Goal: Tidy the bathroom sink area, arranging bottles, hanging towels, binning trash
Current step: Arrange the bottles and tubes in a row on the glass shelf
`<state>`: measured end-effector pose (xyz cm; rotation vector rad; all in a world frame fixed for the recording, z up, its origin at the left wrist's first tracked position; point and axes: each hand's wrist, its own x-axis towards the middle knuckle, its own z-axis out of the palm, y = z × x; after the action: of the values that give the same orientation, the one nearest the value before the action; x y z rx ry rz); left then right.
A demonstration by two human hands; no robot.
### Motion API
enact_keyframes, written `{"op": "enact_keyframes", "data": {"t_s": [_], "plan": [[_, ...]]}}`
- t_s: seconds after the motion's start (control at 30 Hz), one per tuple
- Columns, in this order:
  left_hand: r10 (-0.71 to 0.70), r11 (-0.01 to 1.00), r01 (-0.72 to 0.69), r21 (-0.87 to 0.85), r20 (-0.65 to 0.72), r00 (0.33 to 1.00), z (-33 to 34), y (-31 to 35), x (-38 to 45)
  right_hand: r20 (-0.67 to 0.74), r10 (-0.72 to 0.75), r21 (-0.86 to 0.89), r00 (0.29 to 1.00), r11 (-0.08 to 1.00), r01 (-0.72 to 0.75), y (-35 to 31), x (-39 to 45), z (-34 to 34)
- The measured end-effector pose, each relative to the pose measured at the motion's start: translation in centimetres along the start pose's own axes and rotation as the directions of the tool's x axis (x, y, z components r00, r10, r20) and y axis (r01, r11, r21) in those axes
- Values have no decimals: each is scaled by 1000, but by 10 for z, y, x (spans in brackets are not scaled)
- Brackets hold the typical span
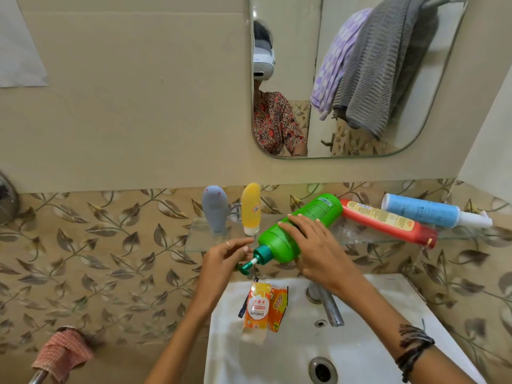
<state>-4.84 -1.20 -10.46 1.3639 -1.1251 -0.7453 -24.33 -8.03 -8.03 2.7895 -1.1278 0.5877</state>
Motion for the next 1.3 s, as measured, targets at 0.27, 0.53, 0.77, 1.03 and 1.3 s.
{"op": "enact_keyframes", "data": {"t_s": [0.27,0.53,0.77,1.03,1.3], "plan": [[-208,900,229,-370,97,973,13,19,-12,-330,-40,-60,943,998,21,-9,-11,0],[143,834,-101,-542,36,989,41,85,-4,-421,139,434,896,898,65,16,-1,-58],[309,951,-306,-48,137,941,82,87,32,-172,241,810,955,586,-2,55,30,-98],[188,982,-189,6,14,982,100,63,49,8,177,955,984,289,-59,78,51,-75],[60,993,-55,107,-48,997,109,31,38,102,166,960,981,243,-141,82,33,-16]]}}
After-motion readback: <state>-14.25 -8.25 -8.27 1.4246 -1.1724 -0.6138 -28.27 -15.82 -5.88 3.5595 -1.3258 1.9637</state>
